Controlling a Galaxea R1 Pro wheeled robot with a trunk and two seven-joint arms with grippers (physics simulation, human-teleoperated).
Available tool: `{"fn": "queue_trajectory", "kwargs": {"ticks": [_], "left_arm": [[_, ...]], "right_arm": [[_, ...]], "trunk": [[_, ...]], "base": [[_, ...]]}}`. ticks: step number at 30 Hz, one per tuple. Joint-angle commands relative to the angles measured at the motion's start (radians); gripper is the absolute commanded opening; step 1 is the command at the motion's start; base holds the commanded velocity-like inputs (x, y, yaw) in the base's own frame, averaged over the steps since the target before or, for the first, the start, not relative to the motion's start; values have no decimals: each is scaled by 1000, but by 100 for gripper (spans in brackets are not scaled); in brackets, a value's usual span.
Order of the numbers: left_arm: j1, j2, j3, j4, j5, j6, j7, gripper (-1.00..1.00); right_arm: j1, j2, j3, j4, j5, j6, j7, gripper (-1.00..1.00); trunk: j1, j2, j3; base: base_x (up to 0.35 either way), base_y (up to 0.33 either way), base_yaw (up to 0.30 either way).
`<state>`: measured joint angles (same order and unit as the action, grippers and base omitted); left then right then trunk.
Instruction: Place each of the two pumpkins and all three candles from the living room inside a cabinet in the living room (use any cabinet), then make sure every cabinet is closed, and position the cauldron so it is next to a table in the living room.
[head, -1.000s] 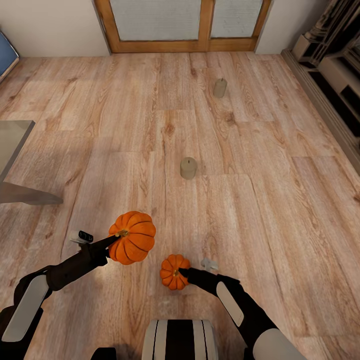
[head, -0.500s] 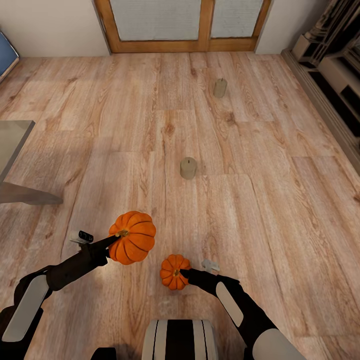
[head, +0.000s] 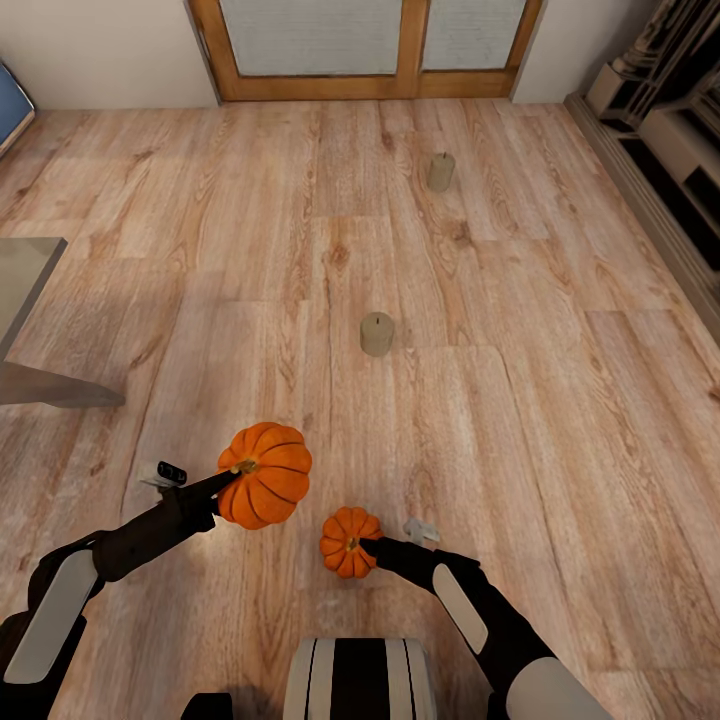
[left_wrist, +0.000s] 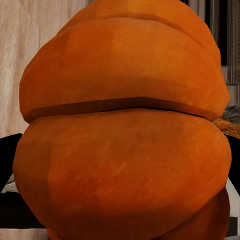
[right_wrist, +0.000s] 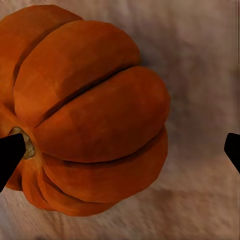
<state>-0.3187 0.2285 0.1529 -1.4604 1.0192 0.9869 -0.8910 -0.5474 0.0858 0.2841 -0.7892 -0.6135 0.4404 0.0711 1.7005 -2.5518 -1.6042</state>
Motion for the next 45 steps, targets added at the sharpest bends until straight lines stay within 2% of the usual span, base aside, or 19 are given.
{"fn": "queue_trajectory", "kwargs": {"ticks": [1, 10, 25, 30, 34, 40, 45], "left_arm": [[0, 0, 1, 0, 0, 4, -3, -100], [0, -3, 1, 0, -1, 4, -3, -100], [0, -3, 1, 0, -1, 4, -3, -100], [0, -2, 1, 0, -1, 4, -4, -100], [0, -2, 1, 0, -1, 4, -6, -100], [0, -2, 1, 0, -1, 4, -7, -100], [0, -2, 1, 0, -1, 4, -8, -100]], "right_arm": [[0, -1, 0, -1, -2, 3, 2, 100], [0, -4, -3, -2, 0, -3, 94, 100], [0, -5, -4, -2, 9, -9, 98, 100], [0, -5, -5, -2, 9, -11, 99, 100], [0, -5, -5, -3, 9, -12, 99, 100], [0, -5, -5, -4, 9, -14, 99, 100], [0, -5, -4, -6, 9, -15, 109, 100]], "trunk": [[0, 0, -1], [1, -1, -8], [1, -1, -8], [2, -1, -16], [3, -2, -31], [3, -2, -31], [6, -3, -51]], "base": [[0, 0, 0], [0, 0, 0], [0, 0, 0], [0, 0, 0], [0, 0, 0], [0, 0, 0], [0, 0, 0]]}}
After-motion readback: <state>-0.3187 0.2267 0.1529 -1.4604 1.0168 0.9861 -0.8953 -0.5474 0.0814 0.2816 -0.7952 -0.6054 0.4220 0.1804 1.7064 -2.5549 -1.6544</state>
